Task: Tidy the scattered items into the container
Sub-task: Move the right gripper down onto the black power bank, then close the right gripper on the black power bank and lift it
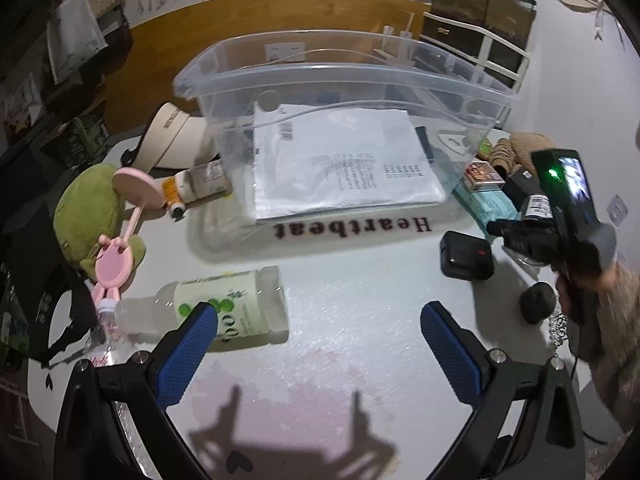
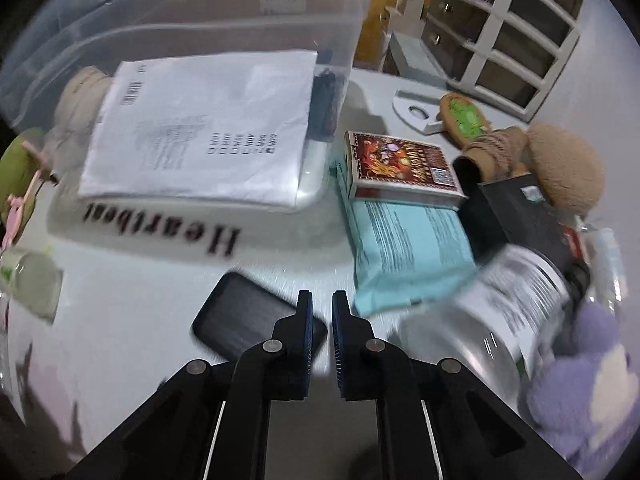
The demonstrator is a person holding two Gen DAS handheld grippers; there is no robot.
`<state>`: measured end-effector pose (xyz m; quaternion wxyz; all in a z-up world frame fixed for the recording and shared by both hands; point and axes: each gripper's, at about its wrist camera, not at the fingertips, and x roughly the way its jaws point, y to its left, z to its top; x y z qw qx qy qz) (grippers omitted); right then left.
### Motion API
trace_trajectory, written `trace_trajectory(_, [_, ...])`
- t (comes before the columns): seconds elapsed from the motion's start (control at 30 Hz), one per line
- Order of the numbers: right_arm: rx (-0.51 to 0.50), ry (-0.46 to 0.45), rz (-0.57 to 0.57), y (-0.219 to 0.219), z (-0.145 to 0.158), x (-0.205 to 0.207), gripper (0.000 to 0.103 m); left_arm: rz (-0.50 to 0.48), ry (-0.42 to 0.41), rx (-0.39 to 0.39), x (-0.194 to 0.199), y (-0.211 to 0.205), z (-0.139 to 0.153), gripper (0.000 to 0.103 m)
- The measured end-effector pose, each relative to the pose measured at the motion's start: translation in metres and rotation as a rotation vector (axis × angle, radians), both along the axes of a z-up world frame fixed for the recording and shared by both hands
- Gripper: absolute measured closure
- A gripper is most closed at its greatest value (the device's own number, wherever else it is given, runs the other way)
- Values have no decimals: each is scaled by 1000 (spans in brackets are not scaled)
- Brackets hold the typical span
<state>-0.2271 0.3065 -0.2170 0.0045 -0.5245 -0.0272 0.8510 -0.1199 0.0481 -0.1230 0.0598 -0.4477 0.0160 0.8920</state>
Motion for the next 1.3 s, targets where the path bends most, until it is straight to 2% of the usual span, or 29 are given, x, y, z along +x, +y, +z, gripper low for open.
trace_trajectory(0.23, [-34, -123, 93, -7, -28, -10, 93, 70, -17, -4, 6, -14, -6, 2])
trace_trajectory(0.33, [-29, -135, 152, -19, -30, 5, 93, 80, -14, -36, 8, -14, -14, 2])
trace_trajectory(0.53, [-88, -130, 219, -43, -33, 42, 93, 53, -53, -86, 5, -6, -40, 2])
trace_trajectory(0.63, [-72, -114, 296, -63, -35, 63, 93, 27, -73, -111, 1, 2, -53, 2])
trace_trajectory(0.73, [-59, -97, 380, -80, -36, 80, 93, 2, -88, -128, -9, 10, -66, 2])
trace_trajectory(0.83, [-103, -111, 406, -85, -36, 82, 93, -24, -104, -155, -26, 22, -78, 2])
trace_trajectory(0.9, [-149, -123, 377, -76, -35, 74, 93, -51, -103, -200, -38, 34, -86, 2])
trace_trajectory(1.03, [-185, -132, 341, -62, -32, 60, 93, -114, -53, -374, -50, 55, -100, 2])
trace_trajectory(1.3, [-203, -107, 341, -63, -34, 63, 93, -195, -18, -519, -53, 62, -110, 1])
